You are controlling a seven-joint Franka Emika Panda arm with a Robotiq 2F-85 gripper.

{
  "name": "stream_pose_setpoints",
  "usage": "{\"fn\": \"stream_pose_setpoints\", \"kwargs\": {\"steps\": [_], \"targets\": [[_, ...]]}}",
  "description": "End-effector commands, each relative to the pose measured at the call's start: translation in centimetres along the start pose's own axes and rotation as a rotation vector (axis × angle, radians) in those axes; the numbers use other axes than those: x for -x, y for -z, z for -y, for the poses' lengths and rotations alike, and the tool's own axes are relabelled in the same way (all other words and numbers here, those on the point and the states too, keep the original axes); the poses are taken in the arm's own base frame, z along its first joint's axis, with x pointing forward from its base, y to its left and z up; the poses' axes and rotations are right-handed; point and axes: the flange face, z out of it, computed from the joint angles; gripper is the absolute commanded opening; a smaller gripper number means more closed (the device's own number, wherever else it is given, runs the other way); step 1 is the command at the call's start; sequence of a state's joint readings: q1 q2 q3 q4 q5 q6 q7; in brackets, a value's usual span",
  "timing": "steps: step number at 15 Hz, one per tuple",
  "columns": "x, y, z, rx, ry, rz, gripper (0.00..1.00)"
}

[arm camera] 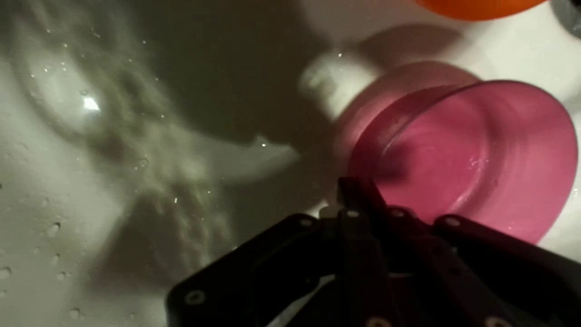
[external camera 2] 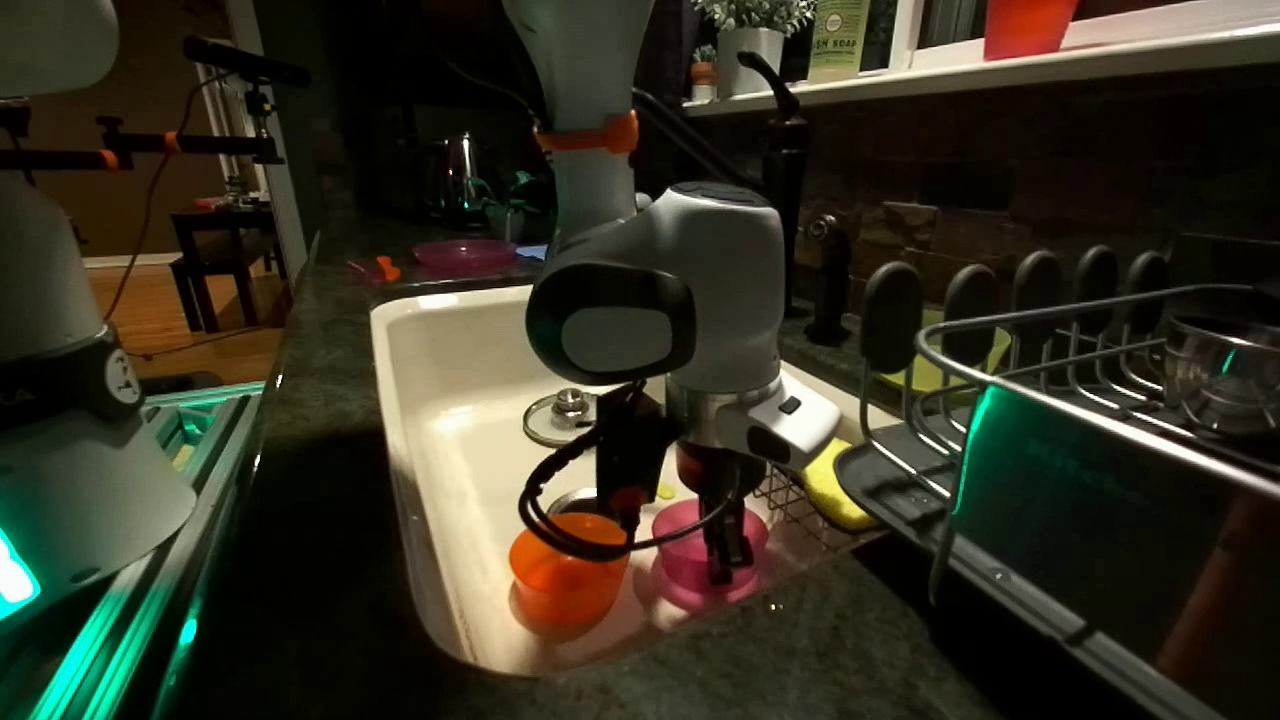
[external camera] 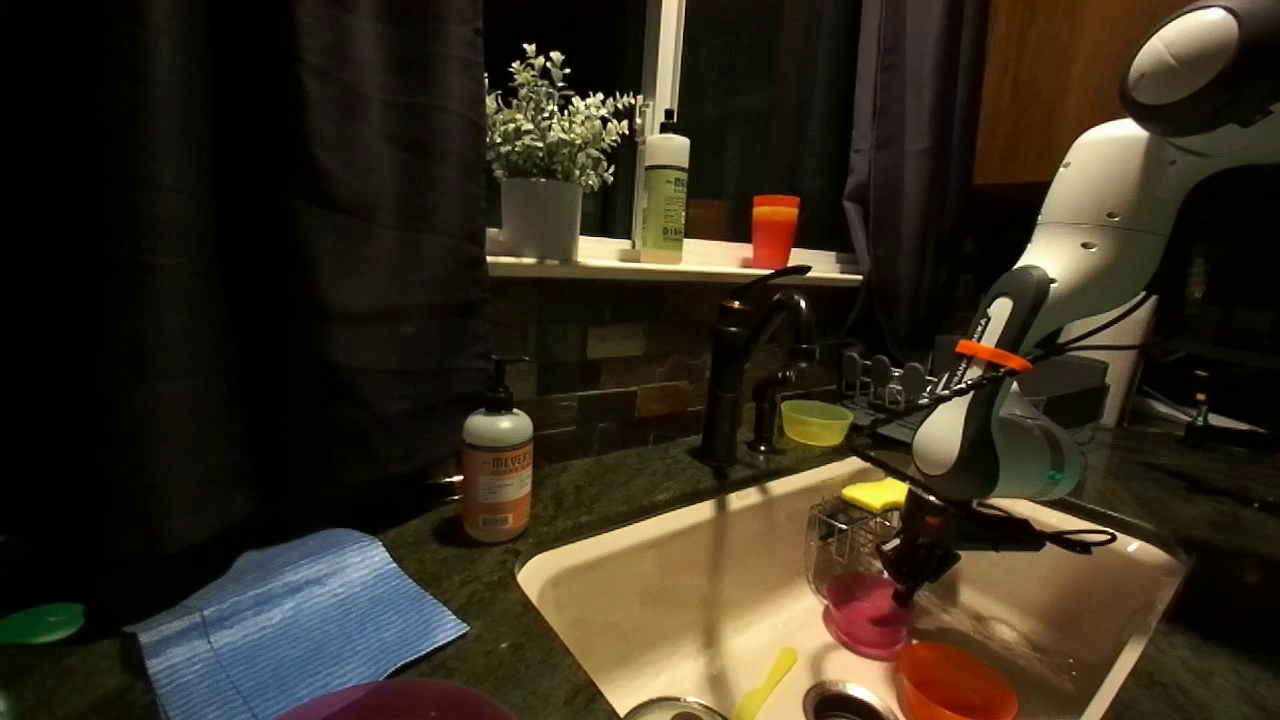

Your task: Put the bowl in the dish tray

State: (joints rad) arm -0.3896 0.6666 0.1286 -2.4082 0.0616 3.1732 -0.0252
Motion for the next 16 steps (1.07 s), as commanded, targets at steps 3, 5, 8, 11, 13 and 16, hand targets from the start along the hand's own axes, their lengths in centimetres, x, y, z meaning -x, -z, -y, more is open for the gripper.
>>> {"fn": "stream_pose_setpoints", "kwargs": {"steps": [3,5,8,11,13,16], "targets": [[0.8,3.1,0.8,-0.040,0.023,0.185,0.01],[1.1,4.3,0.9,-0.020,0.025,0.253,0.01],[1.5,6.9,1.4,0.032,0.052,0.303,0.01],[2.3,9.3,2.2,0.096,0.078,0.350,0.01],[2.7,10.8,2.7,0.144,0.083,0.368,0.01],[3.2,13.5,3.8,0.226,0.109,0.347,0.01]]}}
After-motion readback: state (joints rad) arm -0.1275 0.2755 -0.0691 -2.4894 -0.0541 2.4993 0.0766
